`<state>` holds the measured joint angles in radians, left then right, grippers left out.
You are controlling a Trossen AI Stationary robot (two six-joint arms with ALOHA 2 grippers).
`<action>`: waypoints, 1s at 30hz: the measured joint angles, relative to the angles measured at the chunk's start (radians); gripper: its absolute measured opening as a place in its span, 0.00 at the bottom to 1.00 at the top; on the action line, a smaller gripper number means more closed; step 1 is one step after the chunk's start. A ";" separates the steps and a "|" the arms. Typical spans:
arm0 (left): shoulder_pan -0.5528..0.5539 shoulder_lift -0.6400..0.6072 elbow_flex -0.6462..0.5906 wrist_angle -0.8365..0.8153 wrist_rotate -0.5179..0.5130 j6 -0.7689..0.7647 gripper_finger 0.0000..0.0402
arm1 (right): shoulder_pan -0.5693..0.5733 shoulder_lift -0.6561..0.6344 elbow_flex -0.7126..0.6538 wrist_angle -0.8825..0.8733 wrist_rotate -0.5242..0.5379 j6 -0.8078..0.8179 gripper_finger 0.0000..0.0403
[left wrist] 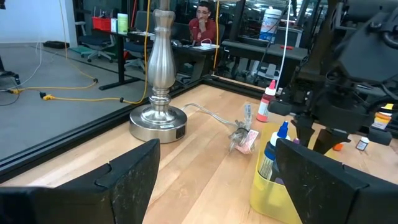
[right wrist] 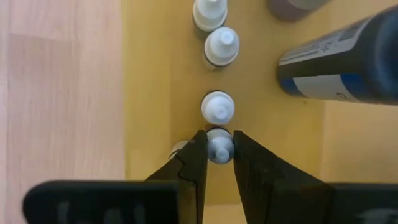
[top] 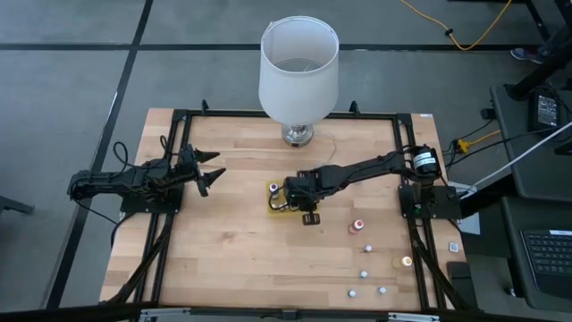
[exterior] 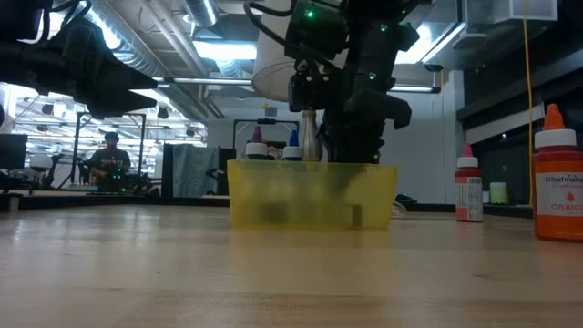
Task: Pick & Place food coloring
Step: Put the small purple food coloring bottle into the yellow bin, then put the top small red food coloring bottle into the yellow bin
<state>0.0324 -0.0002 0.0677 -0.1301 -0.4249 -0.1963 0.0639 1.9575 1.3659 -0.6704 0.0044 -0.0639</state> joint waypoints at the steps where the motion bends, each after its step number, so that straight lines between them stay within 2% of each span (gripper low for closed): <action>1: 0.000 0.000 0.000 0.000 0.000 0.000 0.78 | 0.000 0.000 0.000 0.000 0.000 0.000 0.18; 8: 0.000 0.000 0.000 0.000 0.000 0.000 0.78 | -0.002 -0.019 0.000 -0.011 0.001 0.001 0.19; 18: 0.000 0.000 0.000 0.000 0.000 0.000 0.78 | -0.003 -0.048 0.000 -0.009 0.001 0.002 0.32; 24: 0.000 0.000 0.000 0.000 0.000 0.000 0.77 | -0.003 -0.054 0.000 -0.010 0.001 -0.021 0.36; 30: 0.000 0.000 0.000 0.000 0.000 0.000 0.78 | -0.003 -0.131 0.014 -0.016 0.001 0.006 0.42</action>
<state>0.0325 -0.0002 0.0675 -0.1301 -0.4252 -0.1960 0.0612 1.8262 1.3796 -0.6864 0.0059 -0.0576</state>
